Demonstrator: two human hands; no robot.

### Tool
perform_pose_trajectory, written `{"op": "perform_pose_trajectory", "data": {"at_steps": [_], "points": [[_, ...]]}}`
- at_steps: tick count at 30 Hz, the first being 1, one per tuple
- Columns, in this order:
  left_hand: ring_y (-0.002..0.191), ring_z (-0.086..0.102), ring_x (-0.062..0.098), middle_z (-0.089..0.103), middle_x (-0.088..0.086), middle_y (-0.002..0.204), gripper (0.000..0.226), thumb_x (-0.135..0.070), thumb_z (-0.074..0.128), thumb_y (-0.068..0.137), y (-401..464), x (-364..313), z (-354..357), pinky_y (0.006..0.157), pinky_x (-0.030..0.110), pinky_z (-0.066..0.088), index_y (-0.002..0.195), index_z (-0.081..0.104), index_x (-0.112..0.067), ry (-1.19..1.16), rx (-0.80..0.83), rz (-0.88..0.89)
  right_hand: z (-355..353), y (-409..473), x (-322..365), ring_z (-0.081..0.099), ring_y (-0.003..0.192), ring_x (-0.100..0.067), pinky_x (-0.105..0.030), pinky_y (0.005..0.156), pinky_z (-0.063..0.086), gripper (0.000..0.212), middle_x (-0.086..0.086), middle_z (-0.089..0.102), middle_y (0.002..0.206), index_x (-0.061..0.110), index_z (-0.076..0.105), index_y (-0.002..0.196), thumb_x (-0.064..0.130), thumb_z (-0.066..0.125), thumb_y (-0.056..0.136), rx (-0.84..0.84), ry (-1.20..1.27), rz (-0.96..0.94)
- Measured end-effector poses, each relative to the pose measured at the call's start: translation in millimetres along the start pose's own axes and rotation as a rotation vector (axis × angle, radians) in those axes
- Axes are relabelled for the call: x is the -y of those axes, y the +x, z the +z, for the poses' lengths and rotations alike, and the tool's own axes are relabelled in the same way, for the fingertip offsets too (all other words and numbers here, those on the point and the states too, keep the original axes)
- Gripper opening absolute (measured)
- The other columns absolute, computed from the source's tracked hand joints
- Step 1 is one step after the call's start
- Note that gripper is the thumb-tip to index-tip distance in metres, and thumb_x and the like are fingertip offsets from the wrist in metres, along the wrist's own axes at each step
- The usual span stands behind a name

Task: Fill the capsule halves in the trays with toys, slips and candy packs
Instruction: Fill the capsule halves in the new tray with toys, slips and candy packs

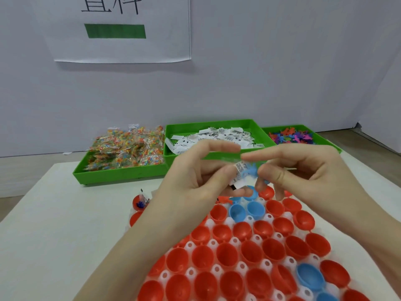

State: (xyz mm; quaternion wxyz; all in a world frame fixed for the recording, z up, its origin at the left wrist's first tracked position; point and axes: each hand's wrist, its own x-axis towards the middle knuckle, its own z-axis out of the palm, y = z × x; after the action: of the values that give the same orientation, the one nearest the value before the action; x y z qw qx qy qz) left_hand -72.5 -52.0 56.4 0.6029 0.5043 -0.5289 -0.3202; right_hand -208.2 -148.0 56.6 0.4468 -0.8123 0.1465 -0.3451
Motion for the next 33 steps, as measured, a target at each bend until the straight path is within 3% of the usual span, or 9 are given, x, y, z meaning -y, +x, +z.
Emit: {"op": "perform_pose_trajectory", "data": {"at_steps": [4, 7, 12, 15, 18, 23, 26, 30, 33], "points": [[0.072, 0.071, 0.014, 0.070, 0.015, 0.082, 0.034, 0.003, 0.046, 0.088, -2, 2, 0, 0.064, 0.013, 0.052, 0.108, 0.050, -0.024, 0.020, 0.052, -0.002, 2, 1, -3, 0.050, 0.045, -0.014, -0.015, 0.049, 0.043, 0.032, 0.002, 0.070, 0.061, 0.042, 0.067, 0.088, 0.037, 0.060, 0.057, -0.032, -0.049, 0.042], [0.082, 0.069, 0.024, 0.064, 0.033, 0.084, 0.045, 0.003, 0.044, 0.089, 1, 0, 1, 0.068, 0.015, 0.053, 0.118, 0.045, -0.031, 0.046, 0.079, -0.022, 3, 1, 2, 0.061, 0.058, -0.031, -0.033, 0.056, 0.048, 0.024, -0.006, 0.071, 0.070, 0.050, 0.068, 0.076, 0.045, 0.061, 0.054, -0.069, -0.127, 0.000], [0.091, 0.063, 0.019, 0.059, 0.030, 0.088, 0.052, 0.001, 0.038, 0.095, 29, -9, 6, 0.077, 0.019, 0.054, 0.137, 0.033, -0.029, 0.089, 0.071, -0.089, -6, 19, 1, 0.064, 0.056, -0.017, -0.025, 0.051, 0.051, 0.019, 0.013, 0.070, 0.070, 0.035, 0.066, 0.071, 0.017, 0.074, 0.068, -0.125, -0.157, -0.025], [0.122, 0.046, 0.010, 0.054, 0.019, 0.124, 0.055, 0.001, 0.037, 0.096, 49, -8, 10, 0.083, 0.020, 0.051, 0.141, 0.027, -0.029, 0.131, 0.071, -0.135, -10, 31, -8, 0.065, 0.064, -0.023, -0.029, 0.057, 0.055, 0.018, 0.012, 0.067, 0.068, 0.026, 0.062, 0.072, 0.011, 0.071, 0.074, -0.131, -0.155, 0.027], [0.130, 0.039, 0.011, 0.036, 0.010, 0.146, 0.052, -0.006, 0.043, 0.096, 60, -1, 11, 0.082, 0.024, 0.054, 0.140, 0.030, -0.032, 0.256, 0.107, -0.183, -14, 34, -23, 0.059, 0.055, -0.017, -0.019, 0.050, 0.049, 0.012, 0.006, 0.066, 0.071, 0.020, 0.064, 0.077, 0.010, 0.071, 0.076, -0.134, -0.095, 0.067], [0.113, 0.054, 0.017, 0.056, 0.002, 0.129, 0.033, -0.031, 0.044, 0.096, 65, 32, 0, 0.097, 0.033, 0.042, 0.126, 0.053, -0.020, 0.965, 0.091, -0.118, -18, 29, -66, 0.053, 0.048, 0.006, -0.011, 0.050, 0.041, 0.008, 0.016, 0.062, 0.069, 0.022, 0.070, 0.088, 0.021, 0.069, 0.080, -0.047, -0.384, 0.220], [0.118, 0.050, 0.017, 0.056, -0.002, 0.129, 0.033, -0.034, 0.043, 0.096, 61, 55, -2, 0.098, 0.034, 0.037, 0.124, 0.055, -0.024, 1.297, 0.250, -0.079, -14, 26, -83, 0.054, 0.055, 0.005, -0.016, 0.057, 0.039, 0.003, 0.017, 0.063, 0.071, 0.028, 0.069, 0.079, 0.026, 0.069, 0.079, 0.005, -0.485, 0.281], [0.117, 0.050, 0.016, 0.058, -0.005, 0.125, 0.036, -0.044, 0.043, 0.093, 56, 72, -2, 0.091, 0.031, 0.030, 0.123, 0.054, -0.030, 1.479, 0.339, -0.026, -7, 29, -89, 0.054, 0.059, 0.003, -0.015, 0.058, 0.041, 0.013, 0.012, 0.063, 0.074, 0.034, 0.063, 0.072, 0.024, 0.068, 0.079, 0.033, -0.472, 0.280], [0.105, 0.056, 0.021, 0.065, 0.000, 0.111, 0.030, -0.038, 0.044, 0.093, 56, 75, -4, 0.082, 0.029, 0.034, 0.116, 0.061, -0.029, 1.509, 0.306, -0.002, 0, 34, -89, 0.052, 0.054, 0.006, -0.005, 0.052, 0.039, 0.004, 0.015, 0.059, 0.069, 0.025, 0.070, 0.078, 0.021, 0.069, 0.079, 0.058, -0.467, 0.261]]}}
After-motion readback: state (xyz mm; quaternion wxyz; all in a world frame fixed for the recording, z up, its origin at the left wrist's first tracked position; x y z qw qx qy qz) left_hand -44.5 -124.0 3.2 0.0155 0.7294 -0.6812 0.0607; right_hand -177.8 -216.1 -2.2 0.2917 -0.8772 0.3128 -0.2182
